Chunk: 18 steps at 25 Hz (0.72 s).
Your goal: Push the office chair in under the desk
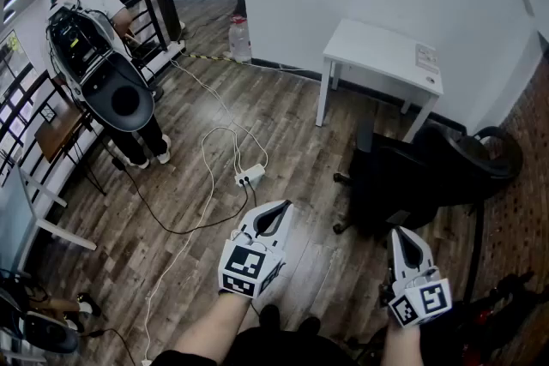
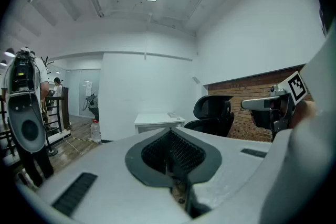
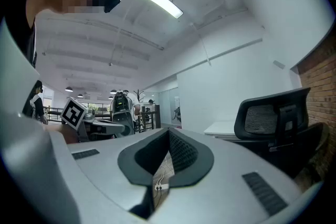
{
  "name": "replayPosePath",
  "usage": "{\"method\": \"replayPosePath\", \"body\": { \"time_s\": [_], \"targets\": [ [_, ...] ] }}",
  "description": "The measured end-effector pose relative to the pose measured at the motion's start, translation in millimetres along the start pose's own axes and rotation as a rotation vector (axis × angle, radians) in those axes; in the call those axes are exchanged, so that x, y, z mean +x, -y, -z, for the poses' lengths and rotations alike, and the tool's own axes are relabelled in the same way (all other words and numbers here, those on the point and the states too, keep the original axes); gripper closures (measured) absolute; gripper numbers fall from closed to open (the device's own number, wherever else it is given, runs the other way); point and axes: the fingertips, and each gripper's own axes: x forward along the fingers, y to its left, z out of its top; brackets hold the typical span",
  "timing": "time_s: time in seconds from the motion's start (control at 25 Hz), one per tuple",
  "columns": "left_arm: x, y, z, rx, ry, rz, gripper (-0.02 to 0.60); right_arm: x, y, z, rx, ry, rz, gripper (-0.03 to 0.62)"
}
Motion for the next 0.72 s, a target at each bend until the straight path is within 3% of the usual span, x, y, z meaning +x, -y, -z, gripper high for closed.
{"method": "replayPosePath", "body": {
  "time_s": [0.48,0.72],
  "targets": [
    [4.8,-6.0,-0.5,0.006,-0.004,0.0,0.572,14.1,0.1,2.7,0.011,0.004,-0.007,0.591],
    [11.6,10.2,7.2,0.005,-0.01,0.012,0.572,0.2,4.9,7.9,0.04,0.008,-0.034,0.591]
  ]
}}
